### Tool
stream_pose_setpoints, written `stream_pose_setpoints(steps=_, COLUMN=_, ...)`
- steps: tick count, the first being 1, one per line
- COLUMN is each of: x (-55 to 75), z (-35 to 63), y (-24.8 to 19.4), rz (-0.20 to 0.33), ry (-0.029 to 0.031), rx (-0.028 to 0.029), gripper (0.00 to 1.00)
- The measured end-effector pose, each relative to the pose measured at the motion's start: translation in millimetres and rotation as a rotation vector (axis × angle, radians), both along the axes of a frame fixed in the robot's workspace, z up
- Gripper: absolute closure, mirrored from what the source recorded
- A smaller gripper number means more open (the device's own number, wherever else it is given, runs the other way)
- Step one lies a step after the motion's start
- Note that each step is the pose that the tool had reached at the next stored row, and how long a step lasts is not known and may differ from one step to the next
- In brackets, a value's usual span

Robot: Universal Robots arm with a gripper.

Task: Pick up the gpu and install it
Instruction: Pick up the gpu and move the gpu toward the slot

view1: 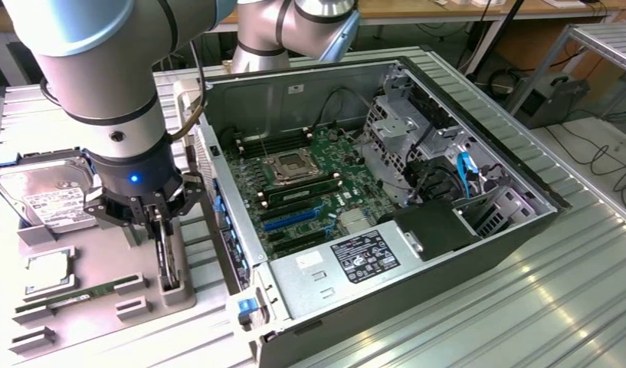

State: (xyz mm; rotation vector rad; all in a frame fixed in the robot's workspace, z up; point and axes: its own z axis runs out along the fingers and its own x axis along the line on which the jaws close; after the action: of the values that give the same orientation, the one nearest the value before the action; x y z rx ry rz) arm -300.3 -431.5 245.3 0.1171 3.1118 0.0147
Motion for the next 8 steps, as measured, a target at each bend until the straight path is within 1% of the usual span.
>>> stream_pose_setpoints(steps=8, x=-0.1, z=2.7, y=0.0, rz=0.0, ry=0.0001, rx=-0.0001, gripper=0.74)
